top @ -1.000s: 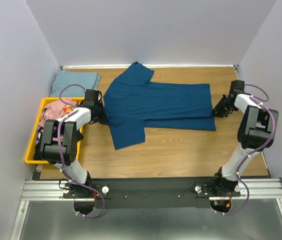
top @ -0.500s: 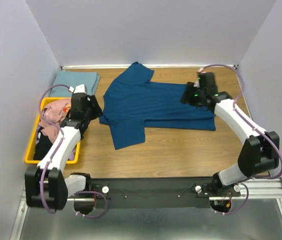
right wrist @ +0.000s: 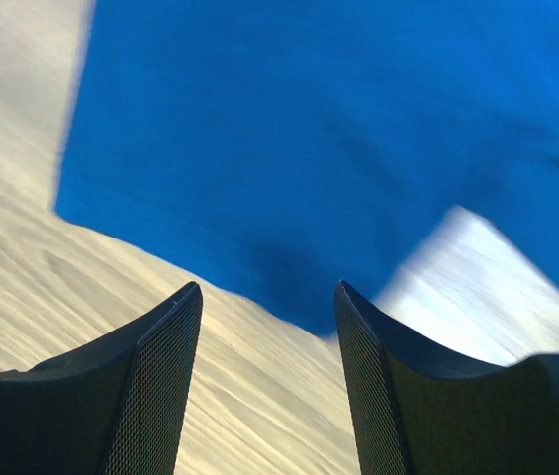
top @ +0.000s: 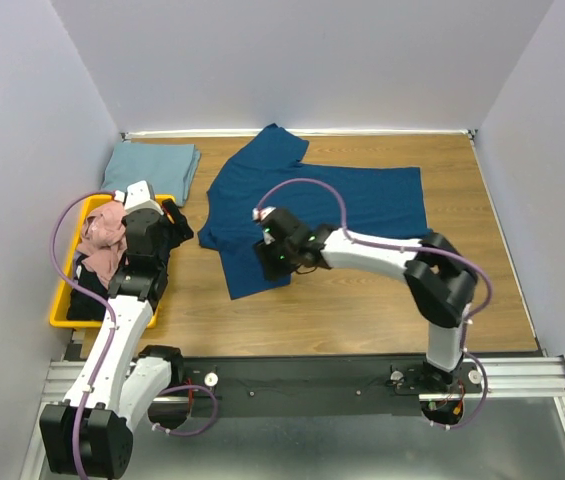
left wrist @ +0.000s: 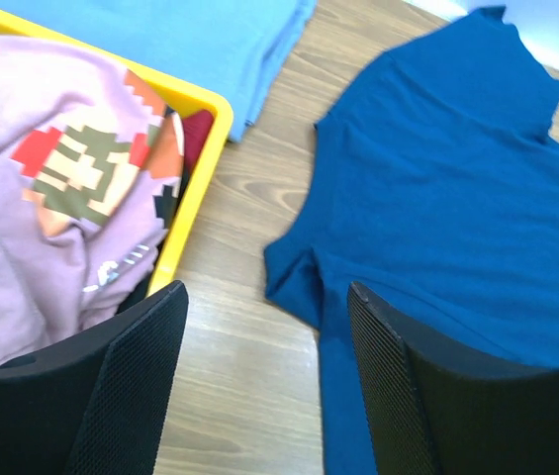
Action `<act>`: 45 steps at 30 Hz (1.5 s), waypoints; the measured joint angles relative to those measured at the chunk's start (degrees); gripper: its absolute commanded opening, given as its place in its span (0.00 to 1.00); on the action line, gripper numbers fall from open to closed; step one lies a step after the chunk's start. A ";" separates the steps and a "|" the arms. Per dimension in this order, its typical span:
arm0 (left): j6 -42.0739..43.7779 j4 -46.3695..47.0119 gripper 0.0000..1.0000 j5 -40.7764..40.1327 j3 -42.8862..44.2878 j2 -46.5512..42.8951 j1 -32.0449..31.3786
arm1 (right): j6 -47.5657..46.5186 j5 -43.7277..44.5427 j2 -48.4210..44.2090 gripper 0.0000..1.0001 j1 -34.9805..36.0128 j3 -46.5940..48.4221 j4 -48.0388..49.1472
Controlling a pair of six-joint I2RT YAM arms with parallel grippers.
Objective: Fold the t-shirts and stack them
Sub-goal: Fold the tshirt
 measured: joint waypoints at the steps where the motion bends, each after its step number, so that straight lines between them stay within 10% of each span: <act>1: -0.02 0.22 0.72 -0.46 0.00 -0.02 0.00 | -0.31 0.07 1.22 0.62 0.96 0.90 -0.02; 11: -0.02 1.51 0.70 -2.05 0.00 0.57 0.00 | -4.33 3.45 12.02 0.49 8.72 9.92 -0.83; 18: -0.02 1.81 0.70 -2.05 0.00 1.18 0.00 | -6.45 6.62 12.83 0.01 9.25 10.91 -1.07; 45: 0.39 1.95 0.69 -1.84 0.00 4.74 0.00 | -22.23 22.05 21.16 0.01 -3.74 35.60 -3.98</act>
